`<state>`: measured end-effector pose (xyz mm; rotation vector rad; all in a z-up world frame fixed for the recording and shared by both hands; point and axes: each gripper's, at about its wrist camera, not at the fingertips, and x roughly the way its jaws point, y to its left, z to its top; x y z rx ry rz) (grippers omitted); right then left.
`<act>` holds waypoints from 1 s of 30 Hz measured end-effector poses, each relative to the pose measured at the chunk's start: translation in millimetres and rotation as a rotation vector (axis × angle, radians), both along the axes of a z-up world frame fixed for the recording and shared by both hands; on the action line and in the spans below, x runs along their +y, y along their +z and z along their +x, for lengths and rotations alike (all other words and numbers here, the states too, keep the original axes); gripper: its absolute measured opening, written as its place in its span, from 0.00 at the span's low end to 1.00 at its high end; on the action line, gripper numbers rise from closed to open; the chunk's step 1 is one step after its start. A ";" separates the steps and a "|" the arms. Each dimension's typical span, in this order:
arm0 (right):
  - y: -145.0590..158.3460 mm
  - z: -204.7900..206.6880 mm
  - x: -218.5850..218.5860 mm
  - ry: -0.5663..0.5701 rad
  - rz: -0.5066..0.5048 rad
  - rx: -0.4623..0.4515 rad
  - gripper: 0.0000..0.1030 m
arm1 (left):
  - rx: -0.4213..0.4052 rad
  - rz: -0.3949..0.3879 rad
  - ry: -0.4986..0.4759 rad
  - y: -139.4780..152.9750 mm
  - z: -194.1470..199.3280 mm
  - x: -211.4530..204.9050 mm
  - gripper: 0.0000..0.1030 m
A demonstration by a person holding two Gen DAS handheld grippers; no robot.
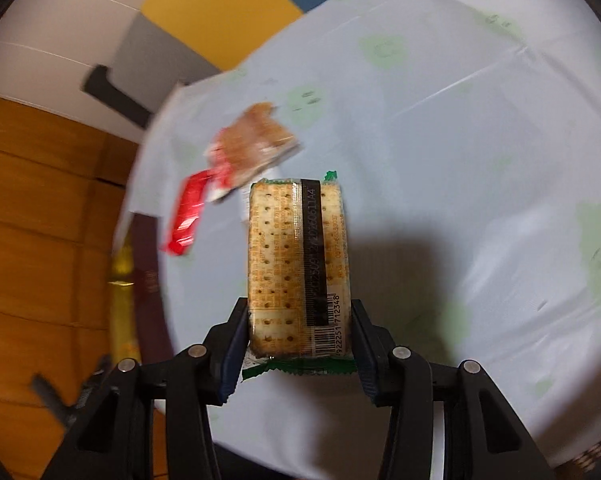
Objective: Organize snacks
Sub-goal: 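Carry the cracker pack with the right tool into the tray and release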
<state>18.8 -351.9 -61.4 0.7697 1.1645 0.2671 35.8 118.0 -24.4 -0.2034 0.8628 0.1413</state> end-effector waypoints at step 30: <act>56.0 29.5 331.2 0.691 -0.457 -0.332 0.47 | -0.003 0.001 0.098 -2.4 -12.2 36.3 0.32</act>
